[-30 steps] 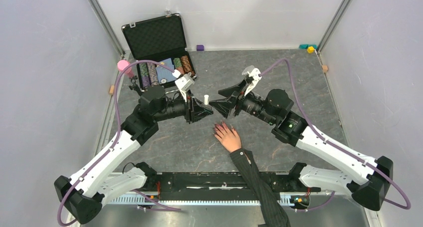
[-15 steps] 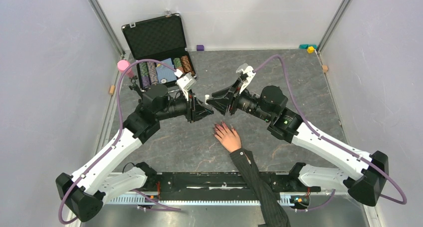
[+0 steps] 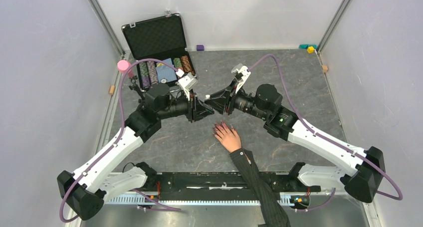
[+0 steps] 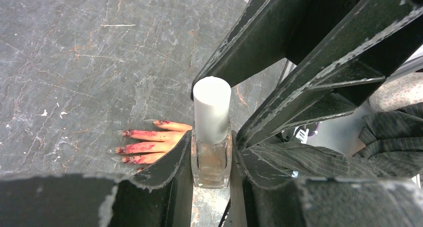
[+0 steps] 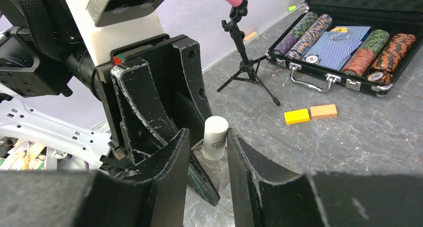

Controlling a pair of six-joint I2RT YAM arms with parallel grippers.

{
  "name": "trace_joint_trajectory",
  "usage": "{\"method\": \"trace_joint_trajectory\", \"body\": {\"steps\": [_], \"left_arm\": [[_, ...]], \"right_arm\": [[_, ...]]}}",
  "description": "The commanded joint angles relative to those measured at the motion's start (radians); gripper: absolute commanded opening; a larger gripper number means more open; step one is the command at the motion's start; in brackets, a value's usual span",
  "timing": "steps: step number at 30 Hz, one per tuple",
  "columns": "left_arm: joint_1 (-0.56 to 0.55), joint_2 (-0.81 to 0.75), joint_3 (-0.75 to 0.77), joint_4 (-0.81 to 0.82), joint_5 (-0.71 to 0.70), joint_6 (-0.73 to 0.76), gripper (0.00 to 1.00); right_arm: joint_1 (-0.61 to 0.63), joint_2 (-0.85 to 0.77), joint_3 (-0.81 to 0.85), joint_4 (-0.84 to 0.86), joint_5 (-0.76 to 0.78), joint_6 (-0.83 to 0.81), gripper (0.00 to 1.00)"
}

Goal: Paint the nails
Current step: Unscrew the nail polish bottle.

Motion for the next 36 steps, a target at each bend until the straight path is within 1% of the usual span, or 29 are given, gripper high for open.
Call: {"method": "trace_joint_trajectory", "body": {"steps": [1, 6, 8, 14, 19, 21, 24, 27, 29, 33, 36], "left_arm": [[0.003, 0.010, 0.042, 0.022, 0.025, 0.000, 0.02], [0.003, 0.012, 0.042, 0.022, 0.031, 0.002, 0.02], [0.002, 0.013, 0.042, 0.022, 0.033, 0.002, 0.02], [0.002, 0.007, 0.044, 0.024, 0.052, 0.008, 0.02], [0.003, -0.007, 0.037, 0.056, 0.127, 0.003, 0.02], [0.003, -0.016, 0.030, 0.080, 0.170, 0.002, 0.02], [0.003, -0.027, 0.020, 0.134, 0.277, -0.019, 0.02], [0.003, -0.047, 0.000, 0.204, 0.396, -0.056, 0.02], [0.002, -0.057, -0.012, 0.281, 0.468, -0.088, 0.02], [0.001, -0.074, -0.025, 0.349, 0.554, -0.125, 0.02], [-0.006, -0.076, -0.029, 0.372, 0.595, -0.141, 0.02]], "right_arm": [[0.006, 0.017, 0.045, 0.055, -0.038, 0.020, 0.38], [0.007, 0.028, 0.049, 0.064, -0.038, 0.021, 0.36], [0.009, 0.032, 0.049, 0.068, -0.041, 0.021, 0.33], [0.009, 0.034, 0.040, 0.062, -0.030, 0.008, 0.11], [0.007, 0.024, 0.038, 0.049, -0.066, -0.048, 0.00], [0.003, 0.008, 0.030, 0.055, -0.096, -0.079, 0.00], [-0.006, -0.014, 0.011, 0.090, -0.176, -0.110, 0.00], [-0.017, -0.029, -0.015, 0.149, -0.298, -0.119, 0.00], [-0.020, -0.041, -0.034, 0.213, -0.383, -0.115, 0.00], [-0.023, -0.056, -0.063, 0.333, -0.540, -0.084, 0.00], [-0.024, -0.055, -0.066, 0.378, -0.624, -0.067, 0.00]]}}
